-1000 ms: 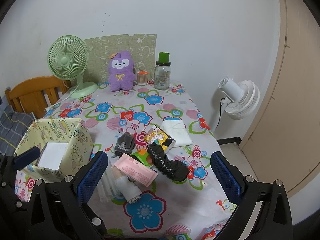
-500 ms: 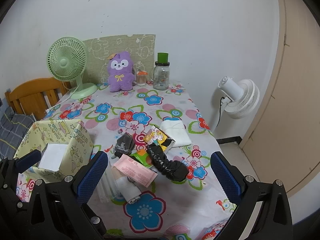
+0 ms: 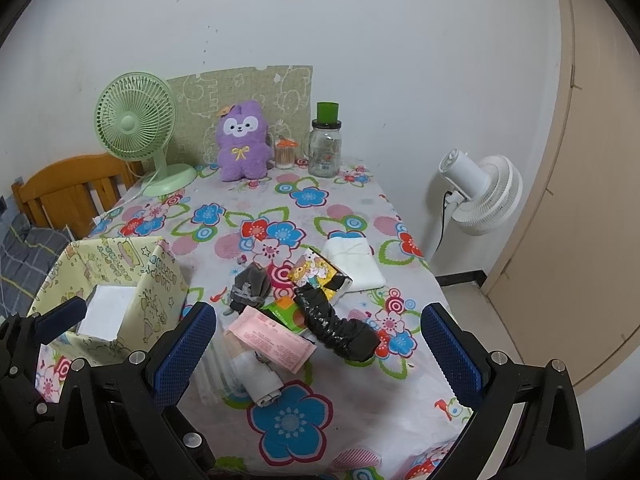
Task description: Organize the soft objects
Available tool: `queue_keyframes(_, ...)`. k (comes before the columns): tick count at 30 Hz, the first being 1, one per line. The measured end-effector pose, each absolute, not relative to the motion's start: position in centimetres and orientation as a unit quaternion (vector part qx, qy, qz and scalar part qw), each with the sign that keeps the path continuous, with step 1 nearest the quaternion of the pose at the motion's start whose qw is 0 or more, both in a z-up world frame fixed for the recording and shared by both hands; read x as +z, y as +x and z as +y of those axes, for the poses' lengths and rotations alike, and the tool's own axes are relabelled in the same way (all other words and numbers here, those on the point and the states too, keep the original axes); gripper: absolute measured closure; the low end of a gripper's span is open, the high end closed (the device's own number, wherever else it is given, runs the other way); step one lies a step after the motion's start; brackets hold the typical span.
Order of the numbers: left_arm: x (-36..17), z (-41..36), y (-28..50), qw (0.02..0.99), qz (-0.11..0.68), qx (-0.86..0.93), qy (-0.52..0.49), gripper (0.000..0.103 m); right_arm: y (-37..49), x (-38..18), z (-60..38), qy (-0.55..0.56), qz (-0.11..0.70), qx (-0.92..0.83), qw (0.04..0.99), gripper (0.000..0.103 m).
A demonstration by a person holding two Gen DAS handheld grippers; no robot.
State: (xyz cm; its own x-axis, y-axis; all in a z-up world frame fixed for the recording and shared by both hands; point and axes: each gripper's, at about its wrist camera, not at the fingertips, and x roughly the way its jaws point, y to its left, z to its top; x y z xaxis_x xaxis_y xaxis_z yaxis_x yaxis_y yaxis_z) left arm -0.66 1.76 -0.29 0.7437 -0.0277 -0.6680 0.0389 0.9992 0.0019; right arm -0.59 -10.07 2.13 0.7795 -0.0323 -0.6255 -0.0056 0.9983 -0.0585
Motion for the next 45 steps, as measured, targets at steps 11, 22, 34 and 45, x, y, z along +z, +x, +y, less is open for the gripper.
queue_keyframes(11, -2.3, -0.2, 0.0, 0.928, 0.370, -0.045, 0.010, 0.006, 0.3, 0.2, -11.9, -0.021, 0.345, 0.002, 0.939, 0.000)
queue_keyframes(22, -4.2, -3.0, 1.0, 0.919, 0.388, -0.073, -0.004, 0.010, 1.6, -1.9, -13.8, -0.033, 0.351, 0.013, 0.936, 0.001)
queue_keyframes(34, -6.7, -5.6, 3.8, 0.911, 0.408, -0.058, 0.021, 0.010, 4.5, -5.0, -15.8, -0.019, 0.387, 0.016, 0.922, 0.009)
queue_keyframes(45, -9.3, -5.6, 6.6, 0.898, 0.438, -0.039, 0.037, 0.010, 7.4, -7.8, -15.7, -0.015, 0.425, 0.031, 0.905, 0.017)
